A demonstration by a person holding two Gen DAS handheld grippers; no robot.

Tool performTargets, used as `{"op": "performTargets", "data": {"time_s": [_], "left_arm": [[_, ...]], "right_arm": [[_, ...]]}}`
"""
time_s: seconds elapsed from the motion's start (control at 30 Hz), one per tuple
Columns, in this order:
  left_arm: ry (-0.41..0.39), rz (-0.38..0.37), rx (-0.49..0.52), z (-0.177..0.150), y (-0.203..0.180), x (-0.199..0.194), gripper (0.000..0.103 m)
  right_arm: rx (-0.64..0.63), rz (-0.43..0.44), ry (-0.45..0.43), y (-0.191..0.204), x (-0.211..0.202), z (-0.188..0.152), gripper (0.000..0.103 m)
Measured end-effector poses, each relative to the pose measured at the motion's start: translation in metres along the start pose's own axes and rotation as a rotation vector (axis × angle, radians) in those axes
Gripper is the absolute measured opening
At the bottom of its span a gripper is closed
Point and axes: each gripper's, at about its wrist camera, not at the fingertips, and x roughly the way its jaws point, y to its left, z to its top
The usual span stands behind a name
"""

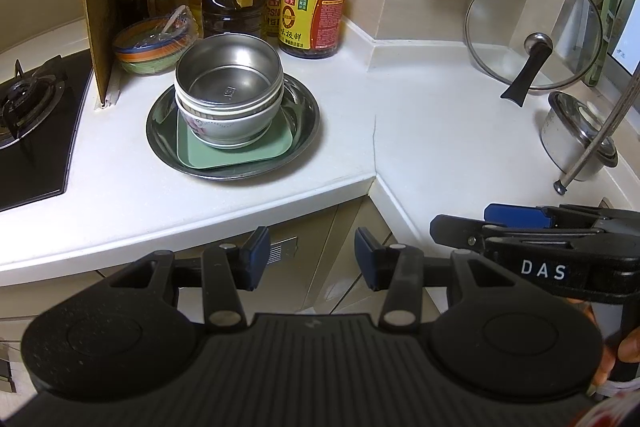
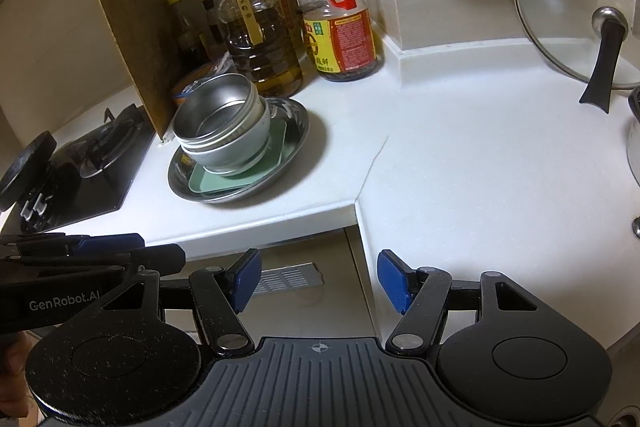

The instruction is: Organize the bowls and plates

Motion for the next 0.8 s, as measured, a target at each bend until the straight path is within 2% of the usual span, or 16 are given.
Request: {"op": "performTargets", "data": {"time_s": [0.8], "left_arm": [[-0.001,-0.002,0.000,-0.0053,-0.0013,-0.0038,0.044]], "right_arm": [[0.001,0.002,0.003,-0.0003,-0.0034,-0.0036,0.064]]}}
